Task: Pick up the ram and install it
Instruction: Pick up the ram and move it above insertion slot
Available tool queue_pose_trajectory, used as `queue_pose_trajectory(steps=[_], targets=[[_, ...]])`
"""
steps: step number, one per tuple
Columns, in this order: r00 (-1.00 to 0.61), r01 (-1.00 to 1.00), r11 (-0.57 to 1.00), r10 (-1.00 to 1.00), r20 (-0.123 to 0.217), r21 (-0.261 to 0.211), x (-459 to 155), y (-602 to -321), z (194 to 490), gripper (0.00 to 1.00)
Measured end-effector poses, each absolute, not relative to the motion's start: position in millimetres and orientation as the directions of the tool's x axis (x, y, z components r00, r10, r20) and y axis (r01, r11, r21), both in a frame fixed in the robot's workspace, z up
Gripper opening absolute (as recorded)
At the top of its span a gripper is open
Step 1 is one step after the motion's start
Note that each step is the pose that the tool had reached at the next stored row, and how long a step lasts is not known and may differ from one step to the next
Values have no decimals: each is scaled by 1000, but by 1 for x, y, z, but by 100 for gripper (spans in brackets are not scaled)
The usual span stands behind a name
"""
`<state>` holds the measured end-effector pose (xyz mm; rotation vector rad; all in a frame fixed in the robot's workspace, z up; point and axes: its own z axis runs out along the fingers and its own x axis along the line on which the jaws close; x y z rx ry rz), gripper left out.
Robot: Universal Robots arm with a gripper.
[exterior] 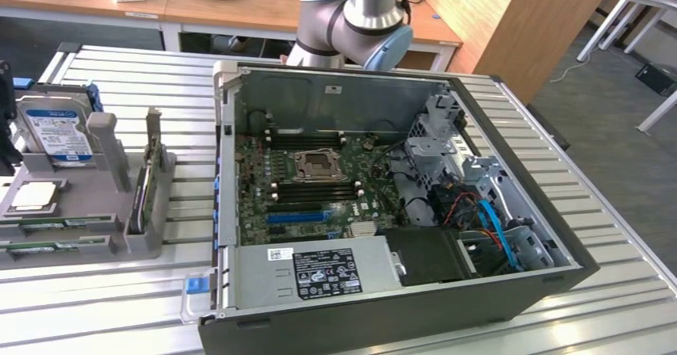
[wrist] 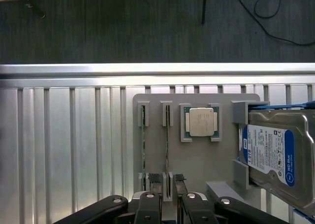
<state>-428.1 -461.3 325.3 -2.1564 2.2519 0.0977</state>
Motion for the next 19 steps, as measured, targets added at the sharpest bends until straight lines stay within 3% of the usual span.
queue_pose_trajectory(steps=[3,4,19], targets=[[-44,-999,42,-997,-59,30,-428,-461,325,25],[-44,-999,42,-997,-59,30,-428,-461,325,31],[-44,-999,42,-997,-59,30,-428,-461,309,31]])
